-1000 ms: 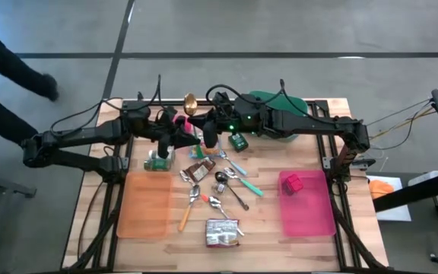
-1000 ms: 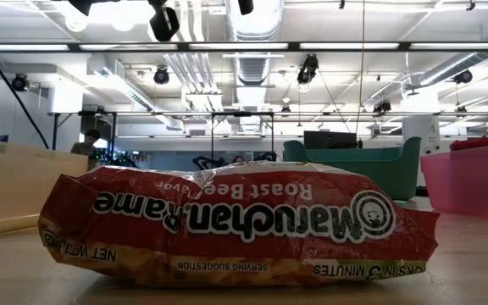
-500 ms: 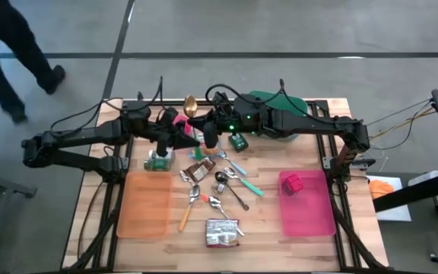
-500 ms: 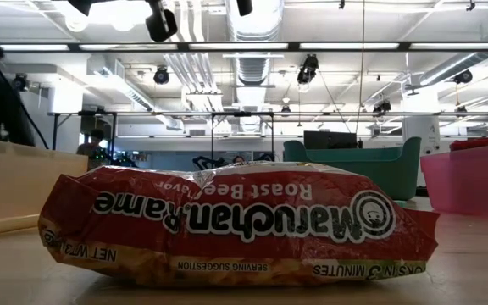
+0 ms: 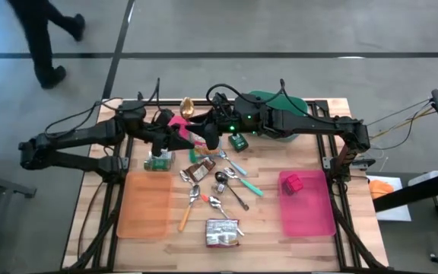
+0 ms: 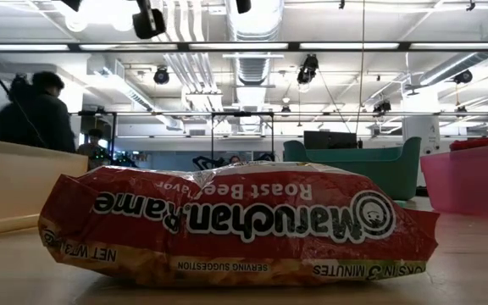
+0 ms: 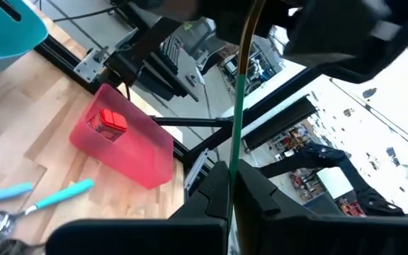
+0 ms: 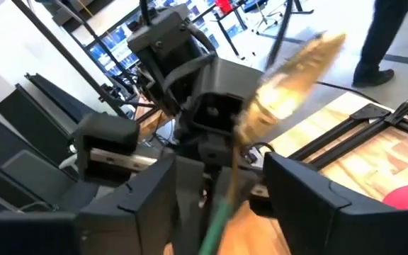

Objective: Pick & Place Food Item
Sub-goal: Put the green spoon into the orange bin

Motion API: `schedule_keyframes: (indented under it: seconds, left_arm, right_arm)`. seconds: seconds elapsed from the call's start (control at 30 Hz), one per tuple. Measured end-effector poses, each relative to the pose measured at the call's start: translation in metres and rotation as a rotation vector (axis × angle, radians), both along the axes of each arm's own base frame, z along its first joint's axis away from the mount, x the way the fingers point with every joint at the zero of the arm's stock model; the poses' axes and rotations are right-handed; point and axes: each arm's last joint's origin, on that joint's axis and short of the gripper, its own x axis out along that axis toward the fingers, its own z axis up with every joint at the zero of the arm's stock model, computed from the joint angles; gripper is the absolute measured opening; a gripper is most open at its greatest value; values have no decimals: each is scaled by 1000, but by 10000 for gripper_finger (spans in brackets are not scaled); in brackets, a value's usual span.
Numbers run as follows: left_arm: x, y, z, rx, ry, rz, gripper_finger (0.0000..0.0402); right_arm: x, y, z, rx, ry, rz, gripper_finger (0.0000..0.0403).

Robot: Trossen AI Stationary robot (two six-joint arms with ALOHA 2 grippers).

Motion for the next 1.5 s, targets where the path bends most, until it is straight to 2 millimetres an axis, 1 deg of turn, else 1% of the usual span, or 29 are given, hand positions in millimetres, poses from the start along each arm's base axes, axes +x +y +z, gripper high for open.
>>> schedule_keyframes:
  seconds: [0.13,0.3,0.53,0.73,0.93,1.17,1.4,1.5]
  left_arm:
    - [-18,-4,3,-6,43,41,0]
    - [-43,-9,-1,-25,154,98,0]
    - [-74,-17,-18,-62,390,117,0]
    - [-92,-22,-34,-132,612,126,0]
    - [-100,-30,-44,-189,773,109,0]
    - [-100,-49,-45,-170,824,64,0]
    - [-103,-70,-47,-154,864,88,0]
    - [-105,-78,-47,-174,876,115,0]
  right_arm:
    - [0,-2,0,1,4,-5,230]
    - [-1,-6,-2,6,20,-17,231]
    - [-2,-11,-9,21,93,-34,231]
    - [-4,-11,-14,36,149,-61,231]
    - [-6,-12,-20,70,208,-80,231]
    - [-7,-12,-23,77,241,-95,231]
    - [-7,-12,-23,77,245,-95,231]
    - [-7,-12,-24,77,254,-95,231]
